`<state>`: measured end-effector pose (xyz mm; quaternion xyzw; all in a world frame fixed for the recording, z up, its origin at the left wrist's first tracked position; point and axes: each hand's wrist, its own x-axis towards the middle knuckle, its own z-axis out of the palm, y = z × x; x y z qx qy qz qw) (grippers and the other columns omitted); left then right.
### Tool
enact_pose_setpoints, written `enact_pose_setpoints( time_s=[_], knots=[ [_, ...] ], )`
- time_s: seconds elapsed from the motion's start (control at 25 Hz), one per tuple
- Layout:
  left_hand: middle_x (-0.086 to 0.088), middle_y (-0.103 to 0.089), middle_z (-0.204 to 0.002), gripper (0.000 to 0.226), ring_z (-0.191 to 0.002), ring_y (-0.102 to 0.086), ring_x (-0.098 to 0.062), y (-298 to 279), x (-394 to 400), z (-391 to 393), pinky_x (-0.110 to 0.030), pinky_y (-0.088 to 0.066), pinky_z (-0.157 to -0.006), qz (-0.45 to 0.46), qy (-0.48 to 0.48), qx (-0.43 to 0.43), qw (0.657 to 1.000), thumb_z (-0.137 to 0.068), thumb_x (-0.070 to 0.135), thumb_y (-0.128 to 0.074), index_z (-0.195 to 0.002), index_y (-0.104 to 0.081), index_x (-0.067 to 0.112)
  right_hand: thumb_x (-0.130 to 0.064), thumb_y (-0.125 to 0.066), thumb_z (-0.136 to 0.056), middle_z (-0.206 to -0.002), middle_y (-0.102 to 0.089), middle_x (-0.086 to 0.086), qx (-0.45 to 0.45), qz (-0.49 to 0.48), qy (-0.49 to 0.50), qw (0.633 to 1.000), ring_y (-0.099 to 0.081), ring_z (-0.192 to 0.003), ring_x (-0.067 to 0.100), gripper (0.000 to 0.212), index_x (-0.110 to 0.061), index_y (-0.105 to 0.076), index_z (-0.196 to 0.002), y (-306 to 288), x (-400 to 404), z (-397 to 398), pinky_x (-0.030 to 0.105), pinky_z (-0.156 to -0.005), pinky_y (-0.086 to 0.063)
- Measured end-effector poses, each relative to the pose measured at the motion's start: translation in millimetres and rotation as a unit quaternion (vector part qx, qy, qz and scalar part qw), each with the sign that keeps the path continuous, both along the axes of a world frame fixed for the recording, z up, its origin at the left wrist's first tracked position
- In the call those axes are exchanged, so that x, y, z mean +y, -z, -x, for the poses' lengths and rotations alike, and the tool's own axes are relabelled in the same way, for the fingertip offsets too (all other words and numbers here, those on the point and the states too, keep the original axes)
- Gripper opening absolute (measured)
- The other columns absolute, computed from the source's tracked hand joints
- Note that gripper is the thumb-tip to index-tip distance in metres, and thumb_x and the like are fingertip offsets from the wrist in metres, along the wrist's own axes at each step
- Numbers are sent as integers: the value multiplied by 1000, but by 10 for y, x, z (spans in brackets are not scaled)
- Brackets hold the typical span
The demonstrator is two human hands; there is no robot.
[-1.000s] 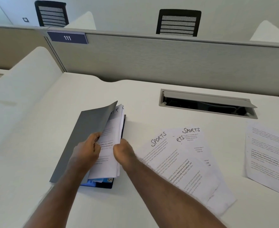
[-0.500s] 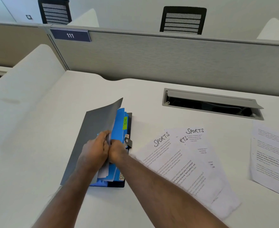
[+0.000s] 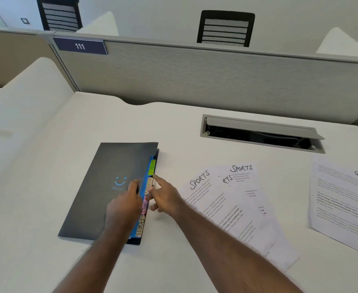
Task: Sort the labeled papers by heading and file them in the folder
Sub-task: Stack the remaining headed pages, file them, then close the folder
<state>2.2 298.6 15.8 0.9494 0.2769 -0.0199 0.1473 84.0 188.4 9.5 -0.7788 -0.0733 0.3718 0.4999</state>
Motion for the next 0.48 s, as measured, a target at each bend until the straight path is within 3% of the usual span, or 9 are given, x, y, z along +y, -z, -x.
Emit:
enact_pose_setpoints(
  time_s=[0.12, 0.24, 0.36, 0.48],
  knots=[
    [-10, -70, -112, 36, -94, -68, -38, 121, -117, 6, -38, -50, -74, 27, -28, -9, 999, -98, 25, -46, -134, -45, 22, -22, -45, -95, -91, -74, -6, -40, -42, 2, 998, -62, -53, 12, 49, -40, -41, -141, 80, -379, 35, 20, -49, -45],
    [-11, -63, -120, 37, -102, -62, -40, 134, -184, 83, -42, -48, -82, 98, -92, -133, 982, -88, 5, -53, -123, -54, 14, -16, -48, -93, -95, -74, -7, -95, -22, 93, 991, -66, -66, 11, 41, -46, -56, -120, 182, -1044, -42, 29, -63, -53],
    [-2, -59, -113, 34, -97, -61, -30, 185, -449, 223, -43, -50, -89, 156, -86, -145, 973, -81, 0, -57, -111, -59, 17, -19, -57, -88, -111, -67, -8, -261, 157, 159, 939, -63, -99, 17, 35, -37, -59, -119, 288, -1892, -117, 43, -88, -53],
    [8, -53, -118, 32, -102, -64, -22, 321, -953, 396, -43, -53, -89, 206, 2, -74, 976, -86, 22, -56, -118, -58, 28, -45, -62, -85, -136, -50, -4, -273, 361, 86, 887, -48, -122, 24, 55, -30, -47, -136, 281, -2487, -26, 45, -98, -41]
  ],
)
